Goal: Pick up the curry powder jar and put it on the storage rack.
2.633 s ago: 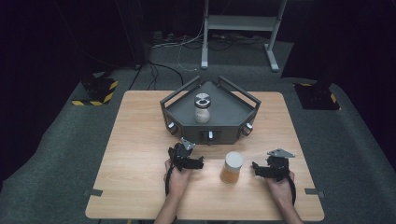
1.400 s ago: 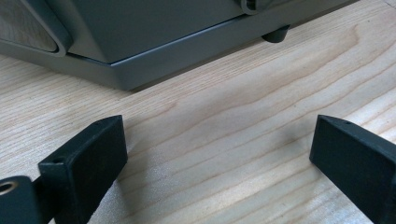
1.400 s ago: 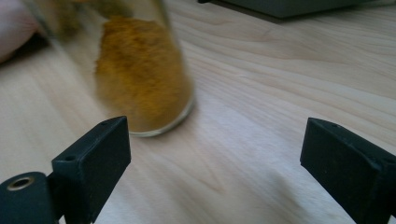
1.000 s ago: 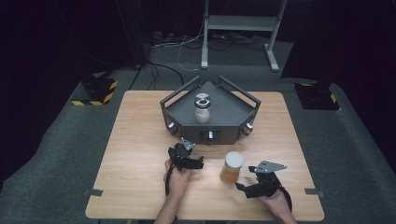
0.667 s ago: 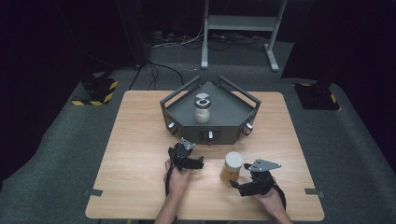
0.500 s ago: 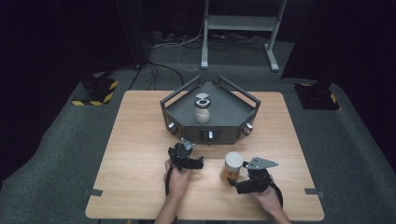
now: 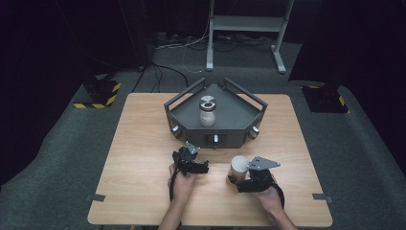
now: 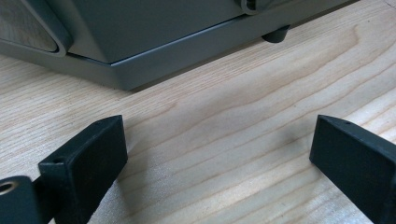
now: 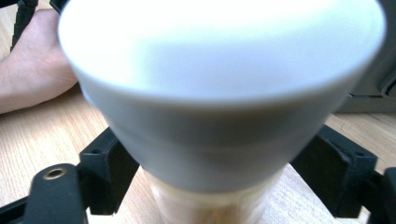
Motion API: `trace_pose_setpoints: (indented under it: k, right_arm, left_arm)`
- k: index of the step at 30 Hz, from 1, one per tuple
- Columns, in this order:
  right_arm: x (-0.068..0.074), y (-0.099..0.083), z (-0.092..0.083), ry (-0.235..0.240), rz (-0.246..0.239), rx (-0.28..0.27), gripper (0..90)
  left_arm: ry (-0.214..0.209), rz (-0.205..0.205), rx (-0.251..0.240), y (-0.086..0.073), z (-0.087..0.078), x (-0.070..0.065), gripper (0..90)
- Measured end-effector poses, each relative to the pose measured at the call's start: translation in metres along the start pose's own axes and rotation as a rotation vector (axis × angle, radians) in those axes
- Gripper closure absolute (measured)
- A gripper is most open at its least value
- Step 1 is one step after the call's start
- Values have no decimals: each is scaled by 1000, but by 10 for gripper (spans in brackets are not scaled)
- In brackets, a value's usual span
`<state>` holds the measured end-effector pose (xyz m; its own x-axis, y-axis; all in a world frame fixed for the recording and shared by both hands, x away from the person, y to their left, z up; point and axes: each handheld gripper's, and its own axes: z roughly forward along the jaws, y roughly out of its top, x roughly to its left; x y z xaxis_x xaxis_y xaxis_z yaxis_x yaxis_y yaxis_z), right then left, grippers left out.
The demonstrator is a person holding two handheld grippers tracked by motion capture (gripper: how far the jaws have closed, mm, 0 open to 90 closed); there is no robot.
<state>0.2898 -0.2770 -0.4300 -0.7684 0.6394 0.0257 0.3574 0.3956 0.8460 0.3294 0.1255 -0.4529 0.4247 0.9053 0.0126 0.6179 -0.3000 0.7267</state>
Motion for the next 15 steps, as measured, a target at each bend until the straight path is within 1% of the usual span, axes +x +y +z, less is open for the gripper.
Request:
trace_pose_setpoints:
  k: [3, 14, 15]
  right_arm:
    - [-1, 1, 0, 3, -2, -8, 241]
    - [-2, 2, -2, 14, -11, -27, 311]
    - [-1, 1, -2, 15, -18, -31, 325]
  left_arm:
    - [0, 0, 0, 0, 0, 0, 39]
    - [0, 0, 0, 0, 0, 0, 39]
    - [0, 0, 0, 0, 0, 0, 39]
